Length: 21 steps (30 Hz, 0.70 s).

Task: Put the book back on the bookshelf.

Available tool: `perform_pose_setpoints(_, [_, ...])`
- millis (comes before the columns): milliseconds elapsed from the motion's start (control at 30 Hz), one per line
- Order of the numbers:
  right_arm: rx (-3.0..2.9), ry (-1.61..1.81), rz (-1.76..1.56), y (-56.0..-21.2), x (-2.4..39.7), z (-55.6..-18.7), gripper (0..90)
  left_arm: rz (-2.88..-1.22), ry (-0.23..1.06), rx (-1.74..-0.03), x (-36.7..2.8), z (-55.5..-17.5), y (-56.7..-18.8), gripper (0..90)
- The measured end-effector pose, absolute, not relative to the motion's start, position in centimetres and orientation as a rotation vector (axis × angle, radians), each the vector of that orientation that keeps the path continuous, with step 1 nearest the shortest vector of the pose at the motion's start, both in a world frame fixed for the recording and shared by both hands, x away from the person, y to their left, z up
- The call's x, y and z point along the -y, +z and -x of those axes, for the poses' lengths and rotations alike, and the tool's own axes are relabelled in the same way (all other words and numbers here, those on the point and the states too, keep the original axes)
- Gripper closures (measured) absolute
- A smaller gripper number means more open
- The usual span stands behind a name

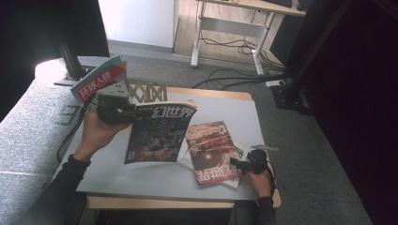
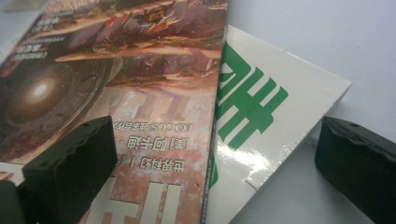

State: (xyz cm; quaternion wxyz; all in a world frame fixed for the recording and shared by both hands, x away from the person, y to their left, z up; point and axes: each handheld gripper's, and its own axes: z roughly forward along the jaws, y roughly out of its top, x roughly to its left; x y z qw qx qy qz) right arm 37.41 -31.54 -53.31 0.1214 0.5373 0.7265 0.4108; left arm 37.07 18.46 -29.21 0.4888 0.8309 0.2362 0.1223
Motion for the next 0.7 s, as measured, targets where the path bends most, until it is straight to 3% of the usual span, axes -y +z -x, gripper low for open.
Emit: perform_pose_setpoints(700, [-2.104, 1.234, -1.546, -53.6, 31.7, -37.2, 0.0, -1.949, 0.460, -0.758, -23.4, -36.8, -26.2, 82.4])
